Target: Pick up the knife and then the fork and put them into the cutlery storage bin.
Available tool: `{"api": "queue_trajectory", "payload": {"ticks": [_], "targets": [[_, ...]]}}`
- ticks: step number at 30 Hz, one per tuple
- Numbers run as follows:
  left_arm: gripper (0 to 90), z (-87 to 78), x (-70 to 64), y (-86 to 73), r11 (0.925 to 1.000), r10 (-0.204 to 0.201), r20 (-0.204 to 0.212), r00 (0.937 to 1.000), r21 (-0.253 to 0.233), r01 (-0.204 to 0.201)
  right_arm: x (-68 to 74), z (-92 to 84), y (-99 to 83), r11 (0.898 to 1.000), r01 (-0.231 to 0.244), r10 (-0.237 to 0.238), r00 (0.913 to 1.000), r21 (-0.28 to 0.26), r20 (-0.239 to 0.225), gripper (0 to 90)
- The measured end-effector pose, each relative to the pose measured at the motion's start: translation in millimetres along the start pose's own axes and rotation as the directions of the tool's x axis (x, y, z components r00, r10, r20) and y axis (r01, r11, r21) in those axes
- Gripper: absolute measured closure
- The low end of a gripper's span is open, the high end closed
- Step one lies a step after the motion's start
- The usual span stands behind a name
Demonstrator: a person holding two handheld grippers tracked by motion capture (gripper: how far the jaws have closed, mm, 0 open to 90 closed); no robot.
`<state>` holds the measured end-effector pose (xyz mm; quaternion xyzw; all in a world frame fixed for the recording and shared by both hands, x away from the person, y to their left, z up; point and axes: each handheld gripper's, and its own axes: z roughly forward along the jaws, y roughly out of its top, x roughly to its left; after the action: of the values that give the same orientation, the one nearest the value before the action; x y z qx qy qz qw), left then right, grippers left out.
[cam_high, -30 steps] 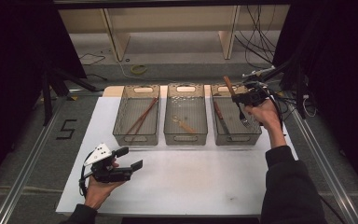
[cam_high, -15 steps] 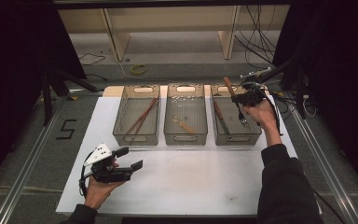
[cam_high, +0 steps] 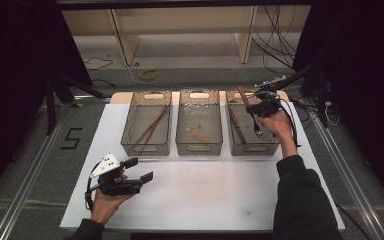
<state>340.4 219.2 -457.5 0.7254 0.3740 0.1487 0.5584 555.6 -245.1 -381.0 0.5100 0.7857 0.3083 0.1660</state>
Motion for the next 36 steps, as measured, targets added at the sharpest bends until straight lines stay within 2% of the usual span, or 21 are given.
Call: {"api": "queue_trajectory", "payload": {"ticks": [17,21,23,26,36], "targets": [[15.8,-0.3,0.2,0.1,1.0,0.001,0.0,1.0,0.0,-0.001,2.6,11.4,-5.9,1.0,-0.011,0.011,0.9999,0.024,-0.005,77.4],[15.8,-0.4,0.1,0.1,1.0,0.001,0.001,1.0,0.0,-0.001,1.2,14.7,-9.2,0.999,-0.028,0.028,0.9996,0.038,0.002,76.9],[15.8,-0.4,0.2,0.1,1.0,0.001,0.0,1.0,0.0,-0.001,0.1,16.2,-10.1,0.998,-0.035,0.035,0.9993,0.049,0.009,74.2],[15.8,-0.3,0.2,0.0,1.0,0.001,0.0,1.0,0.0,-0.001,-1.4,13.2,-9.3,0.998,-0.051,0.052,0.9986,0.03,-0.008,71.0],[15.8,-0.1,-0.1,0.0,1.0,0.001,0.001,1.0,0.0,-0.001,-0.6,6.0,-8.7,0.998,-0.053,0.053,0.9984,0.02,-0.019,62.9]]}}
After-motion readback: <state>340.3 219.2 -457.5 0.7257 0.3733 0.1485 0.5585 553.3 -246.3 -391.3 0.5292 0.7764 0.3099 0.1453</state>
